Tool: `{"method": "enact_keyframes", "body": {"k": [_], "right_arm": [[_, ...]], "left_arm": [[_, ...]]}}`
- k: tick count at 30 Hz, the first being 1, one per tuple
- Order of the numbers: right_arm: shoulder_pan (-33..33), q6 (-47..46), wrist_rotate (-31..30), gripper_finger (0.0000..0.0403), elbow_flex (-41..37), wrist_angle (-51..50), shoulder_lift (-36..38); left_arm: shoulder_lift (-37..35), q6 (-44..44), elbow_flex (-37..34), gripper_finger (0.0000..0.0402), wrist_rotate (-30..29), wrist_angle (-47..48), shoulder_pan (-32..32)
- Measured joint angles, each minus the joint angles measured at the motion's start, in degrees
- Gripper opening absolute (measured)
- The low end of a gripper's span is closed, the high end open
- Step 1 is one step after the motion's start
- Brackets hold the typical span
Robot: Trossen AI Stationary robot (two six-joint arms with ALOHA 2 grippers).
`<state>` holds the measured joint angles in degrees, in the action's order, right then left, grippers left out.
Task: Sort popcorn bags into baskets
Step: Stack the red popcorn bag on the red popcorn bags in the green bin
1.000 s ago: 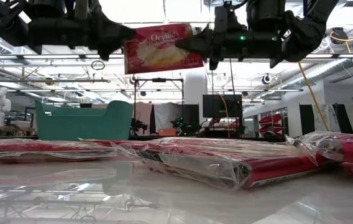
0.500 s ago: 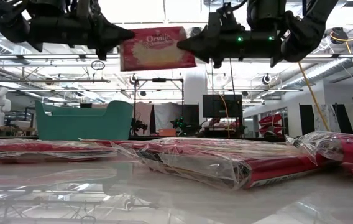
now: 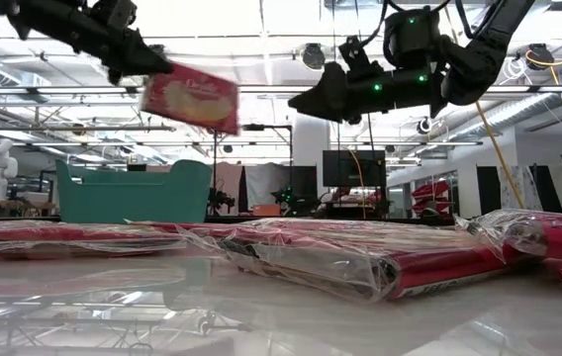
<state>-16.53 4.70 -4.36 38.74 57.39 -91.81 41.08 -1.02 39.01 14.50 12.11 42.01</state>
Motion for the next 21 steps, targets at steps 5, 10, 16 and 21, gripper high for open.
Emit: {"method": "enact_keyframes", "body": {"k": [5, 10, 16, 21], "right_arm": [[0.04, 1.15, 0.27, 0.0203, 0.00, -0.76, 0.00], [0.04, 1.17, 3.11, 0.0202, 0.00, -1.08, 0.00], [0.11, 2.20, 3.15, 0.0201, 0.00, -1.99, 0.00], [0.12, 2.20, 3.17, 0.0201, 0.00, -3.67, 0.00]], "left_arm": [[0.51, -1.42, 6.03, 0.0024, -1.07, 9.31, 8.13], [1.26, -1.27, 6.31, 0.0026, -0.80, 12.05, 16.37], [6.95, -1.20, 6.31, 0.0027, 4.53, 15.48, 22.90], [13.77, -1.12, 6.31, 0.0027, 8.05, 15.86, 25.29]]}}
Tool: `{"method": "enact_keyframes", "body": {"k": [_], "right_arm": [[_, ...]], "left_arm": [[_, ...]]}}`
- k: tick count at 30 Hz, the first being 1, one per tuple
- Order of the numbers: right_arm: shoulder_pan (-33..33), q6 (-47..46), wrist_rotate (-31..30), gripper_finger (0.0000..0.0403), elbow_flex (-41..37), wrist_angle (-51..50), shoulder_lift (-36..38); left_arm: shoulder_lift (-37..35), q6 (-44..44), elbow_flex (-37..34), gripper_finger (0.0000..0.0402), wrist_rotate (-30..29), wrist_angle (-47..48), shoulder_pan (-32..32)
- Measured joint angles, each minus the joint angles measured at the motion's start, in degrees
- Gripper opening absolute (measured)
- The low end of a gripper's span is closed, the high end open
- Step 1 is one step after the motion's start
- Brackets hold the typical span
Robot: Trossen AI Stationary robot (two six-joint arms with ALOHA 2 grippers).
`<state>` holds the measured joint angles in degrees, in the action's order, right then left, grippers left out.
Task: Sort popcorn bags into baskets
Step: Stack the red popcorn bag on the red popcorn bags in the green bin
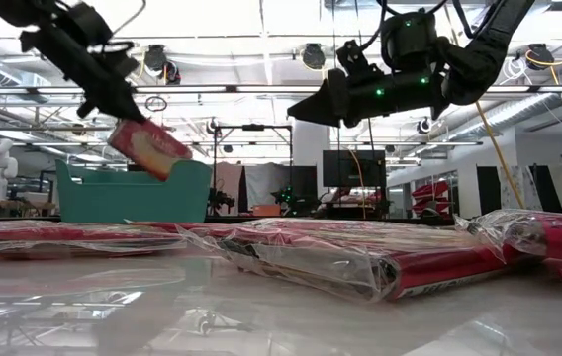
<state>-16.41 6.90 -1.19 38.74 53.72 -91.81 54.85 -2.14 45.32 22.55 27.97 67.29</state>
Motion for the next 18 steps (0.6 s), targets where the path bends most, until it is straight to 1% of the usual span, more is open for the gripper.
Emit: {"method": "enact_keyframes", "body": {"k": [3, 11, 15, 18], "right_arm": [[0.01, -0.16, 0.00, 0.0201, -0.03, -0.76, 0.00], [0.01, -0.16, 0.00, 0.0201, -0.13, -0.88, 0.00], [0.01, -0.26, 0.00, 0.0201, -0.13, -0.88, 0.00], [0.01, -1.40, 0.00, 0.0201, -0.13, -0.88, 0.00]], "left_arm": [[3.53, -0.27, 0.00, 0.0028, 1.13, 0.88, 0.32], [9.49, -0.63, -0.02, 0.0031, 0.70, 2.31, 0.30], [10.37, -1.45, -0.02, 0.0050, -2.28, 2.31, 0.30], [10.38, -2.11, -0.02, 0.0074, -6.13, 2.38, 0.19]]}}
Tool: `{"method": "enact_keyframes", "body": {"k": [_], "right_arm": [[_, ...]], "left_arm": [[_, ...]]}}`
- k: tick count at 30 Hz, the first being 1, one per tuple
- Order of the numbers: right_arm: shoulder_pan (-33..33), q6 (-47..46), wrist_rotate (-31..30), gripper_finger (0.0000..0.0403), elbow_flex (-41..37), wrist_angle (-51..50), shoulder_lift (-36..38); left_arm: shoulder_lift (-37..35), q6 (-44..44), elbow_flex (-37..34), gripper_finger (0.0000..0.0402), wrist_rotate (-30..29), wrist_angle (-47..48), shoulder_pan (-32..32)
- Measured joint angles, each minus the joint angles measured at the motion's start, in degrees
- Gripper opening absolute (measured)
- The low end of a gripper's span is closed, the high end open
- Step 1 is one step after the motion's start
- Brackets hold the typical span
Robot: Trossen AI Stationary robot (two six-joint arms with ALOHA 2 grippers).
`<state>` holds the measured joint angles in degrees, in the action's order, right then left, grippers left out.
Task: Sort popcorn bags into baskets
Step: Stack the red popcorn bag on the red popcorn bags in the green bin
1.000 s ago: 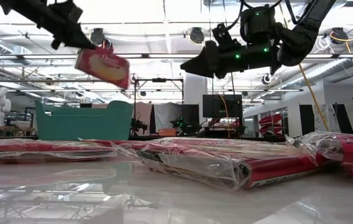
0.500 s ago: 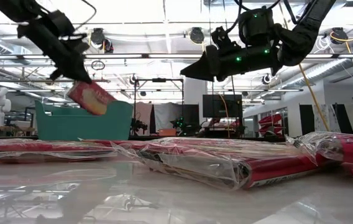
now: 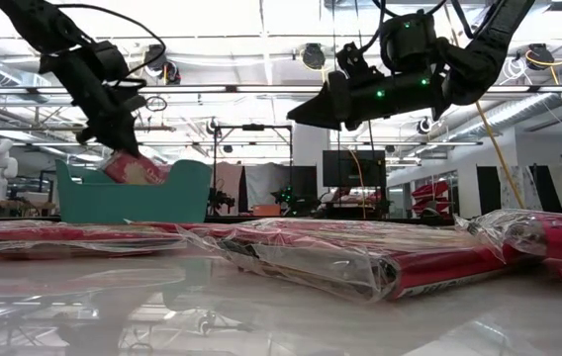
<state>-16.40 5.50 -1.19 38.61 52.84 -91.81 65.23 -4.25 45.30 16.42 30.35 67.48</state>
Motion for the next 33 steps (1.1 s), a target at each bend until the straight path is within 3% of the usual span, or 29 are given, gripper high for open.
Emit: {"method": "enact_keyframes", "body": {"k": [14, 27, 33], "right_arm": [[4.60, -0.33, -0.22, 0.0201, -0.04, 0.59, 0.28], [12.72, -4.06, -6.57, 0.0201, -0.04, -3.12, 1.97], [14.02, -5.27, -6.54, 0.0201, -0.04, -6.74, 1.92]], "left_arm": [[-0.68, -0.84, 0.00, 0.0193, -13.38, -6.19, -2.92], [-3.33, -0.56, -0.82, 0.0200, -13.84, -2.92, -15.57], [2.49, 4.22, -1.88, 0.0172, -21.05, -3.44, -15.96]]}}
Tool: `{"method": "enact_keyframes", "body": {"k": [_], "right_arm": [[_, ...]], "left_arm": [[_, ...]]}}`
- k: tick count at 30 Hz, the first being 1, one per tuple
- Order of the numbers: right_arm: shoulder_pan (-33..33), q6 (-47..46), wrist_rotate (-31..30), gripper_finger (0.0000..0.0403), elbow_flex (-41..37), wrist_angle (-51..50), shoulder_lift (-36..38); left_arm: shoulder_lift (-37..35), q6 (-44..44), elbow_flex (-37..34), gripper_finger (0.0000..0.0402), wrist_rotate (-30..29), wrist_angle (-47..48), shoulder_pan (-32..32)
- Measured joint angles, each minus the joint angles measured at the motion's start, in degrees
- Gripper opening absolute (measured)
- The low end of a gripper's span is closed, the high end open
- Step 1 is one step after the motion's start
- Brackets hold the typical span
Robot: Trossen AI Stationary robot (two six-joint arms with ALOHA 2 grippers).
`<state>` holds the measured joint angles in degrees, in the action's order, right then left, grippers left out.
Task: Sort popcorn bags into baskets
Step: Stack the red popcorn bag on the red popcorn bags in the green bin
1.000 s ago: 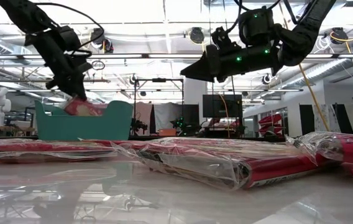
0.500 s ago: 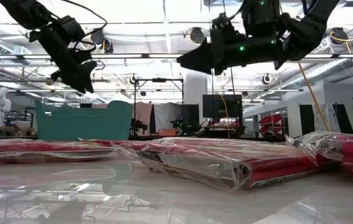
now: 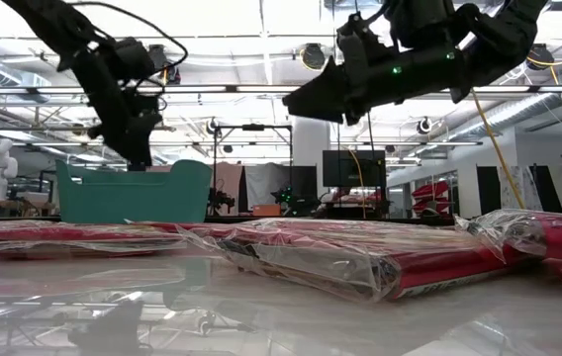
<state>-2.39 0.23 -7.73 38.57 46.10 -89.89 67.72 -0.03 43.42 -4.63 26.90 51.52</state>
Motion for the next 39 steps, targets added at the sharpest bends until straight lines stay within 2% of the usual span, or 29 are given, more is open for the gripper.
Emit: {"method": "enact_keyframes", "body": {"k": [9, 18, 24, 32, 39], "right_arm": [[0.04, 0.11, -0.02, 0.0201, 0.00, -2.29, 0.02], [-0.01, 2.05, -0.02, 0.0201, 0.00, -2.63, 0.01], [-0.14, 2.43, -0.02, 0.0201, 0.00, -2.64, 0.00], [-0.16, 2.40, -0.02, 0.0201, 0.00, -2.70, 0.02], [-0.16, -0.98, -0.14, 0.0201, 0.00, -2.86, 0.01]], "left_arm": [[11.95, 4.59, 0.00, 0.0089, -1.54, -0.25, 3.07], [18.09, 2.96, 0.03, 0.0077, -1.61, -5.17, 3.30], [18.50, -2.07, 0.08, 0.0076, -3.21, -6.77, 3.74], [17.63, -2.86, 2.43, 0.0076, -10.23, -3.92, 1.93], [9.64, 0.31, 4.96, 0.0076, -12.77, 0.63, -4.46]]}}
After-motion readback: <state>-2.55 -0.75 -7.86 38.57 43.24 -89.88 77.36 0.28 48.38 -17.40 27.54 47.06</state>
